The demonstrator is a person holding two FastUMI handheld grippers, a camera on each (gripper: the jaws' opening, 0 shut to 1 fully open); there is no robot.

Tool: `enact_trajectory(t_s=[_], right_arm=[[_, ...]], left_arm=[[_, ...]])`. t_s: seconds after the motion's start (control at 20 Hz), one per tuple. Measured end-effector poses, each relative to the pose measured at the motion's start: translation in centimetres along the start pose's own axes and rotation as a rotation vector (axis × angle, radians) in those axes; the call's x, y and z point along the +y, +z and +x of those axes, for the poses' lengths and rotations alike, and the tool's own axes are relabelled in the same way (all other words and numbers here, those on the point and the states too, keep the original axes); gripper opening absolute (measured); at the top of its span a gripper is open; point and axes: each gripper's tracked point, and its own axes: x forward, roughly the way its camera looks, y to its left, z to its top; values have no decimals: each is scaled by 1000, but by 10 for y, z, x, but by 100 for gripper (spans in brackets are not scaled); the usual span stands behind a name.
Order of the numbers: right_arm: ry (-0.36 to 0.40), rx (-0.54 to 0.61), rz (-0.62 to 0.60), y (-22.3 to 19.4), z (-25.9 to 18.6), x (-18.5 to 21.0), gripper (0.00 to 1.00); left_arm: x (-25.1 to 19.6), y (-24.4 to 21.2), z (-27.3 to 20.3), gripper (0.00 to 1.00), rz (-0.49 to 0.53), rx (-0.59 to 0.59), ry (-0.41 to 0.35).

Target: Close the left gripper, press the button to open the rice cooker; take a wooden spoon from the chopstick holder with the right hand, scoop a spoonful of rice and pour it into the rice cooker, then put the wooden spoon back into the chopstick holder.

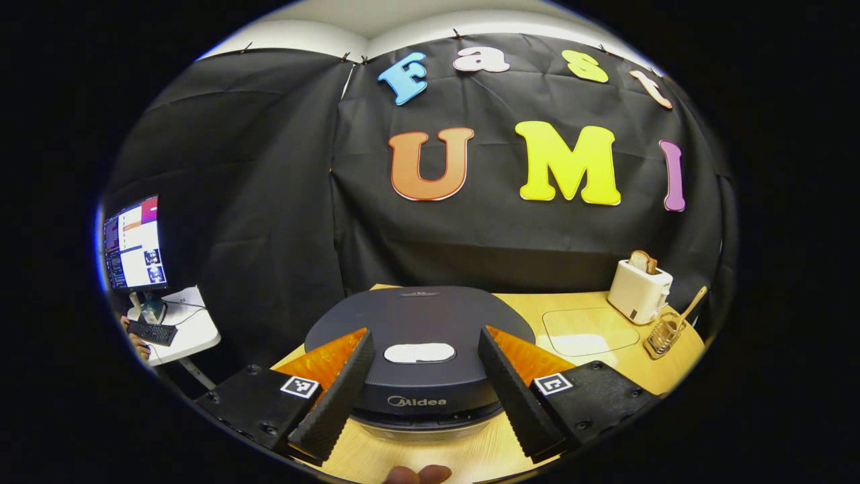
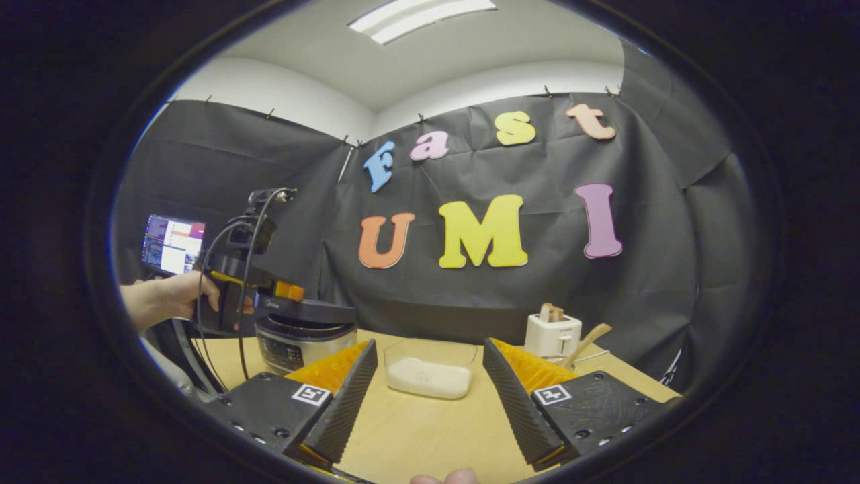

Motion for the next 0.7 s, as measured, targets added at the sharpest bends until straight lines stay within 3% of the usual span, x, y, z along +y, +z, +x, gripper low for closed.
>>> enact_trajectory(t_s=[0.7], right_arm=[[-11, 13, 111, -16, 17, -29, 94]], left_arm=[[-1, -20, 5, 100, 15, -19, 31]])
